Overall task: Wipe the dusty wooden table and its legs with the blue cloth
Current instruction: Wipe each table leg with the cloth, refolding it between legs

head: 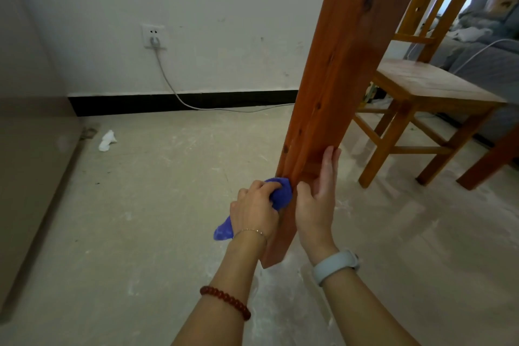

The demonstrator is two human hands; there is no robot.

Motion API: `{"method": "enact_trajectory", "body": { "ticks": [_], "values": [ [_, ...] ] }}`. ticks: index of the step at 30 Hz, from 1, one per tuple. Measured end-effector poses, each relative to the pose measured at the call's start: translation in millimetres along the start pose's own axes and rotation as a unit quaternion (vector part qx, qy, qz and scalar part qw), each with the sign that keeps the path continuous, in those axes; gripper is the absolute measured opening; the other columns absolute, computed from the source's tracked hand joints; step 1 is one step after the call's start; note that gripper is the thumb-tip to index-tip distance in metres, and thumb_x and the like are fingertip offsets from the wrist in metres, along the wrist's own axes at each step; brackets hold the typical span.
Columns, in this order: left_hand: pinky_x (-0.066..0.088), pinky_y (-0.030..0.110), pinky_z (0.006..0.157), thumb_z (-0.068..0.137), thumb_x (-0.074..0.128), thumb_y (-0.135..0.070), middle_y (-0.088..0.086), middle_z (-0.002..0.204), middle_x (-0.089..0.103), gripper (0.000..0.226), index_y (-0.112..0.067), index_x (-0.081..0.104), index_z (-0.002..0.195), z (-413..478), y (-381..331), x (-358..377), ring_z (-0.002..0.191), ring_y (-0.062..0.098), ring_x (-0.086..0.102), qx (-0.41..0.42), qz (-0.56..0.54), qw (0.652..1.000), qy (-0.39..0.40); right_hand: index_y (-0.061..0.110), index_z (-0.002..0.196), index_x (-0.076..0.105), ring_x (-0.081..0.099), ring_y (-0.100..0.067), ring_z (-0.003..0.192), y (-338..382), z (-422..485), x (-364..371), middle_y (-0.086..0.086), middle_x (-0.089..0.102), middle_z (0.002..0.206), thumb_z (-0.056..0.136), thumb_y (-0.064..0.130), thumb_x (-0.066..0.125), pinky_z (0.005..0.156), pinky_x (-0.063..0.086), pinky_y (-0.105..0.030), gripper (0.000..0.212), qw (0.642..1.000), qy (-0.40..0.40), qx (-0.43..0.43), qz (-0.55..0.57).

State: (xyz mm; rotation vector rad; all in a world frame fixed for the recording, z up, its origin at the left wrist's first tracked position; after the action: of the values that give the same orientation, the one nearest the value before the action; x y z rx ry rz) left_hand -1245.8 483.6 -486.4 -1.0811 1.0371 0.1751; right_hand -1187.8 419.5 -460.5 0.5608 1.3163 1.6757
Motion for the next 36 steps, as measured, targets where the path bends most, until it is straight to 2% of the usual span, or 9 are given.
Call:
{"method": "enact_trajectory", "body": {
  "ticks": [6,14,18,22,24,28,30,32,36],
  "values": [
    [0.040,0.038,0.099,0.087,0.046,-0.003,0.002,0.124,0.053,0.041,-0.021,0.053,0.122,24.4,-40.2,-37.0,0.111,0.022,0.049,0.058,-0.267,0.951,-0.143,0.043,0.136,0.011,0.015,-0.006,0.140,5.4,-0.3,-1.4,0.026,0.006,0.143,0.091,-0.004,0.040,0.114,0.026,-0.035,0.071,0.999,-0.003,0.010,0.038],
    [0.040,0.038,0.100,0.086,0.044,-0.002,0.001,0.126,0.053,0.044,-0.019,0.050,0.126,30.6,-35.4,-36.9,0.116,0.020,0.048,0.047,-0.211,0.973,-0.081,0.041,0.138,0.013,0.013,-0.006,0.140,5.4,-0.2,1.0,0.022,0.004,0.148,0.088,-0.008,0.039,0.114,0.026,-0.034,0.075,0.997,-0.001,0.022,0.068],
    [0.038,0.044,0.101,0.084,0.042,-0.003,0.006,0.129,0.054,0.049,-0.021,0.048,0.130,27.6,-4.9,-9.6,0.118,0.028,0.049,-0.011,-0.117,0.993,0.011,0.047,0.133,0.011,0.013,-0.007,0.140,1.1,0.4,1.9,0.027,0.002,0.143,0.088,-0.006,0.040,0.114,0.025,-0.036,0.076,0.999,0.002,0.016,0.029],
    [0.040,0.044,0.098,0.088,0.041,-0.007,0.003,0.128,0.053,0.047,-0.025,0.045,0.131,12.8,16.0,9.6,0.115,0.027,0.050,-0.025,-0.034,0.997,0.071,0.048,0.135,0.009,0.014,0.002,0.134,-3.6,1.8,-4.5,0.029,0.000,0.144,0.089,-0.005,0.040,0.103,0.032,-0.017,0.077,1.000,0.015,0.009,0.015],
    [0.040,0.042,0.099,0.088,0.043,-0.008,0.004,0.129,0.052,0.046,-0.023,0.045,0.131,1.6,22.9,9.6,0.115,0.027,0.050,-0.047,-0.061,0.996,0.037,0.044,0.139,0.011,0.015,0.004,0.132,-6.4,0.0,-8.6,0.025,0.004,0.147,0.089,-0.004,0.039,0.096,0.029,-0.007,0.074,0.999,0.024,0.020,0.008],
    [0.038,0.026,0.097,0.087,0.048,-0.003,0.003,0.128,0.054,0.043,-0.018,0.050,0.127,-47.0,40.5,-1.0,0.116,0.023,0.050,-0.107,-0.215,0.970,-0.025,0.027,0.139,0.032,0.028,-0.003,0.130,-25.4,-40.7,-7.2,0.011,0.029,0.144,0.089,-0.003,0.038,0.104,0.029,-0.023,0.058,0.994,0.031,0.103,0.005],
    [0.040,0.030,0.099,0.085,0.052,-0.002,0.001,0.122,0.057,0.041,-0.017,0.053,0.123,-85.0,58.3,-6.5,0.114,0.023,0.052,-0.140,-0.274,0.950,-0.043,0.019,0.130,0.044,0.041,-0.012,0.126,-40.1,-78.8,-3.6,0.003,0.044,0.132,0.090,-0.003,0.039,0.102,0.035,-0.026,0.046,0.985,0.070,0.158,0.003],
    [0.043,0.036,0.098,0.085,0.055,-0.003,-0.001,0.118,0.057,0.038,-0.018,0.055,0.120,-129.4,79.3,-11.8,0.111,0.022,0.053,-0.180,-0.316,0.929,-0.066,0.016,0.126,0.047,0.050,-0.017,0.117,-50.8,-121.2,0.0,-0.002,0.053,0.124,0.094,0.006,0.042,0.095,0.041,-0.026,0.034,0.965,0.170,0.201,-0.003],
    [0.043,0.011,0.080,0.086,0.056,-0.003,-0.005,0.113,0.054,0.034,-0.019,0.054,0.116,-232.2,110.2,-22.7,0.104,0.012,0.050,-0.258,-0.357,0.888,-0.131,0.015,0.125,0.048,0.058,-0.002,0.091,-46.3,-209.8,5.2,0.005,0.060,0.104,0.094,0.021,0.048,0.078,0.049,-0.014,0.032,0.876,0.395,0.276,-0.012]
  ]
}}
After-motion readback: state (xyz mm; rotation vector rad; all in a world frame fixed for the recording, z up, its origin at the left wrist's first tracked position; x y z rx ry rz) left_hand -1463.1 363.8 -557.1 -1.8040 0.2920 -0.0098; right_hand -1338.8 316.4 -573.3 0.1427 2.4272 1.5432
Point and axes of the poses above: each hand's wrist, its own z-axis towards the middle knuckle, its own x-axis out of the palm, y = z × x, the point moved 1 cm from there along z, towards the middle knuckle
